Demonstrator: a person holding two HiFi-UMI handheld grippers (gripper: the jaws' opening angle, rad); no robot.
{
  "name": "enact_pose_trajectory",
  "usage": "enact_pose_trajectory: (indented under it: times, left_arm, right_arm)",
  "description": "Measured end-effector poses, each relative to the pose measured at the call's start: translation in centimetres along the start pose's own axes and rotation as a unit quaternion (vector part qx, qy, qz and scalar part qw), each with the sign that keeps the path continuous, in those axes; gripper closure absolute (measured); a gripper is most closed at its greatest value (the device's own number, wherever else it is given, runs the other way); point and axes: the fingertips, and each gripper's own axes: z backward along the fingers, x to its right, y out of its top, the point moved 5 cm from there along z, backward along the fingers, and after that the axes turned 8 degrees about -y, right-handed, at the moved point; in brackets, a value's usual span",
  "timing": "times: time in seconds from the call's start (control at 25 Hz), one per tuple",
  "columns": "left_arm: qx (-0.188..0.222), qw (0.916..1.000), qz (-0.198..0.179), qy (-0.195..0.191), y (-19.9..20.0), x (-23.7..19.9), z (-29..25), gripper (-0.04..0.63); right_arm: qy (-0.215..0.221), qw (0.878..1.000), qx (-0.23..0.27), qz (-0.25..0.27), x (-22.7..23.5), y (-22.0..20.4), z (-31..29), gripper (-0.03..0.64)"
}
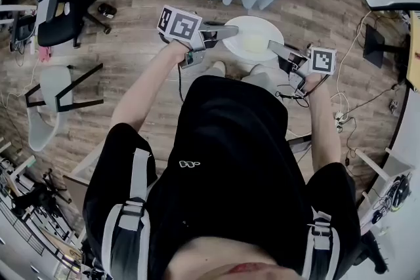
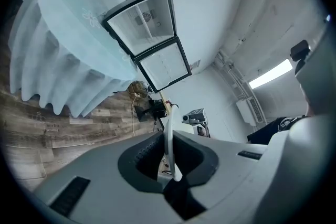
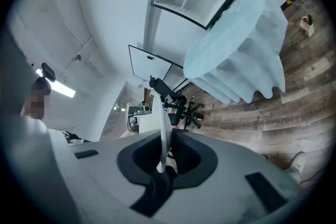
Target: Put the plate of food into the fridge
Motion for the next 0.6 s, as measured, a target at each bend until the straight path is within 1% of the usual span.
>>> enact_pose_trajectory:
  times: [0.12, 0.2, 0.44, 0.6]
  left_arm:
    - [0.006, 0.9999, 0.006, 0.007, 0.01, -0.10, -0.03, 0.560]
    - [0.009, 0.9998, 0.013, 0.010, -0.15, -0.14, -0.01, 0.560]
    - [0.007, 0.9994, 0.024, 0.022, -0.47, -0.48, 0.09, 0.561]
    - [0.015, 0.9993, 0.030, 0.015, -0.57, -0.78, 0.41, 0.561]
  right_arm:
    - [0.002, 1.000, 0.004, -0.010, 0.19, -0.01, -0.03, 0.581]
    - [0.004, 1.000, -0.003, -0.014, 0.24, -0.17, -0.09, 0.581]
    - [0.000, 1.000, -0.011, -0.020, 0.60, -0.33, -0.39, 0.581]
    - [-0.011, 1.000, -0.008, -0.023, 0.27, -0.34, -0.63, 0.581]
